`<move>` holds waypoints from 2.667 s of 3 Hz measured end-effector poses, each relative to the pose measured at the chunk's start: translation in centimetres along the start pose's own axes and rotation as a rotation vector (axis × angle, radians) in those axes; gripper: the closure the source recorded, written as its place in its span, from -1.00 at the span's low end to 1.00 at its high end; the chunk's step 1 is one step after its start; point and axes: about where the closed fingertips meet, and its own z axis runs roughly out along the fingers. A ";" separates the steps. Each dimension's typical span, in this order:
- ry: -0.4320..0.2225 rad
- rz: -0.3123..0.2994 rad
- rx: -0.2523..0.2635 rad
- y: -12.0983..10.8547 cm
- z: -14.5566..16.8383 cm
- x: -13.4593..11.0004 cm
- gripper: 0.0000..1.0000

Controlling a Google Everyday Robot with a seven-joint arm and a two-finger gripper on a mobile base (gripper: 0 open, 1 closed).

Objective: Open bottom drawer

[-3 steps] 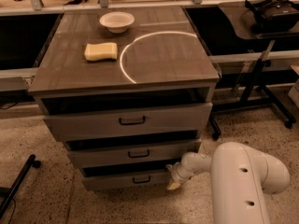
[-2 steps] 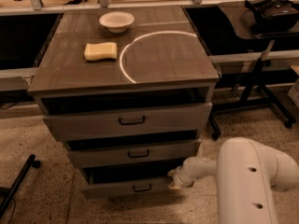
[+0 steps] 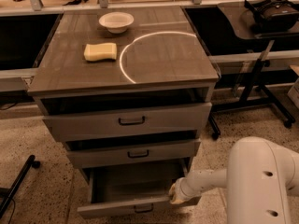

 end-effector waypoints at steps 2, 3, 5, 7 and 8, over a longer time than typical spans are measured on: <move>-0.019 0.008 -0.026 1.4 0.3 0.2 1.00; -0.040 0.009 -0.034 2.1 0.4 0.0 1.00; -0.040 0.009 -0.034 2.0 0.3 0.2 0.17; -0.040 0.009 -0.034 2.0 0.3 0.2 -0.77; -0.042 0.007 -0.036 2.0 0.2 0.3 -1.00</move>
Offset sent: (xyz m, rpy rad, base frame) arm -0.1219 0.0334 -0.0249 0.2564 0.1639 0.0327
